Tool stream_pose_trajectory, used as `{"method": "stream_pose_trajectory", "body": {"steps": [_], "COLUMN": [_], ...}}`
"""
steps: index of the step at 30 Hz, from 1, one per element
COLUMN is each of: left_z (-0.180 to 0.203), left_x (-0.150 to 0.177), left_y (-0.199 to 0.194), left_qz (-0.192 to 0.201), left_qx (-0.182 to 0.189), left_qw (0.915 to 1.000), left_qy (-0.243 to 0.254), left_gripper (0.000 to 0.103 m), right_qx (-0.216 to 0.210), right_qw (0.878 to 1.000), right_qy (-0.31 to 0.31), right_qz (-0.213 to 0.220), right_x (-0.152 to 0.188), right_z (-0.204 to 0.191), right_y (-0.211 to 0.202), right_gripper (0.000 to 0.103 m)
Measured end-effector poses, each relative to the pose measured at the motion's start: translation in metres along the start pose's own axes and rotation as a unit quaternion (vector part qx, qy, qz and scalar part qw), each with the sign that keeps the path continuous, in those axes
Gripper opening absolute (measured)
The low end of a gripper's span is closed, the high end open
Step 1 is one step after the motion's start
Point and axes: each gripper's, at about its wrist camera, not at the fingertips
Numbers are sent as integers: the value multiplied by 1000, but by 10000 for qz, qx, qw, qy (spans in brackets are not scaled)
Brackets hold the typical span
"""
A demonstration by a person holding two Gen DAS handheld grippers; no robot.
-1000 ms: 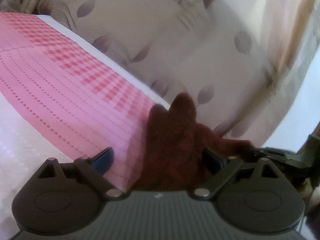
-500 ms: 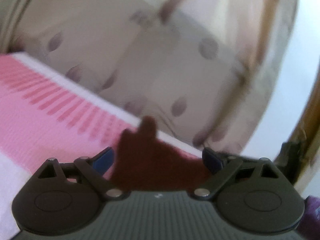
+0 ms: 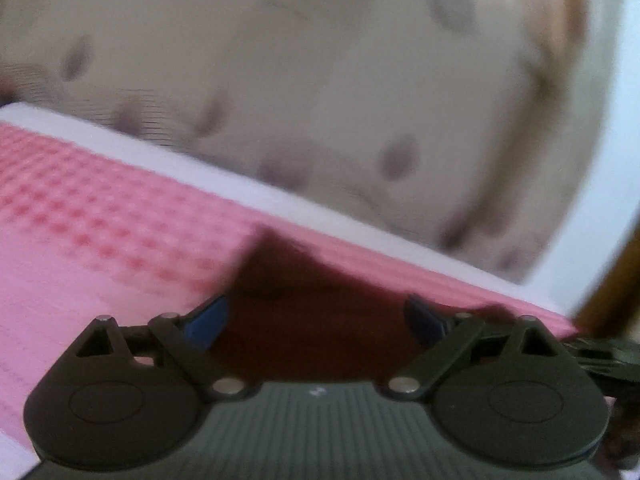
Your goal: Fold small clothes
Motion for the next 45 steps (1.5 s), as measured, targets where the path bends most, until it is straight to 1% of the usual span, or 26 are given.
{"method": "stream_pose_trajectory", "body": {"steps": [1,2,3,4,5,6,9,11,12,15,18,21,22,23,25,27,29,30,33,35,36,37,39,42,44,45], "left_z": [-12,-27,-41,-45,-45,-44,-33,-26,-23,-18,-18,-22,-24,-28,-35,-44,-55,-60,-69,-70,-70,-69,-69,-72,-69,-72], "left_x": [6,11,15,16,16,16,14,13,12,11,12,11,10,9,4,-2,-7,-10,-15,-13,-10,-7,-2,6,2,0], "left_y": [2,6,3,0,0,0,-7,-13,-14,-18,-19,-14,-12,-13,-20,-37,-56,-62,-66,-59,-51,-46,-32,-12,-4,2], "left_qz": [-118,-274,-93,3,-5,4,234,466,529,623,616,402,269,176,83,127,161,117,-337,-770,-1029,-1170,-1377,-1608,-1610,-1676], "left_qx": [-197,-121,60,-61,-212,-169,-235,-173,-185,-166,-180,-208,-204,-178,-125,81,418,551,1058,1523,1709,1759,1803,2271,2294,2337], "left_qw": [9996,9978,9941,9926,9928,9931,9957,9967,9971,9976,9977,9986,9988,9989,9989,9986,9975,9972,9936,9853,9798,9774,9739,9603,9599,9576], "left_qy": [-146,-591,-1082,-1211,-1181,-1164,-860,-635,-521,-246,-201,-287,-349,-396,-453,-501,-541,-498,-216,-104,-101,-103,-79,-203,-37,-176], "left_gripper": [95,94,95,95,95,95,95,95,95,95,95,95,95,95,95,95,95,95,96,96,96,95,95,94,87,80], "right_qx": [129,181,319,365,229,116,181,109,70,-116,-148,113,315,435,408,391,60,-87,-215,-423,-520,-573,-545,-522,-535,-544], "right_qw": [9997,9993,9988,9985,9979,9958,9926,9897,9897,9925,9955,9988,9990,9988,9985,9977,9934,9902,9826,9774,9757,9749,9759,9762,9741,9731], "right_qy": [205,318,372,412,600,904,1173,1316,1273,896,500,215,197,170,217,480,1004,1152,1209,1342,1409,1452,1451,1587,1750,1822], "right_qz": [-5,-26,-51,-28,21,32,248,555,646,825,797,421,229,176,290,279,545,782,1392,1580,1597,1588,1533,1386,1328,1301], "right_x": [1,4,9,13,16,17,13,13,15,32,62,98,110,120,126,118,114,113,115,117,118,117,121,125,129,131], "right_z": [12,21,28,35,44,54,59,56,52,28,6,-1,1,4,2,3,8,8,1,-3,-2,1,-2,0,0,0], "right_y": [1,2,4,5,3,0,-12,-34,-43,-81,-111,-123,-120,-118,-123,-125,-139,-150,-175,-185,-187,-186,-184,-180,-183,-180], "right_gripper": [9,9,8,6,6,2,0,12,22,22,22,22,21,19,19,19,20,24,41,53,59,64,64,64,64,64]}}
Point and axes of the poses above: each gripper's, at about its wrist camera, not at the fingertips, and y roughly the way its jaws point, z to its right, x to its underside, and after that the axes turned 11 degrees about y, right-handed
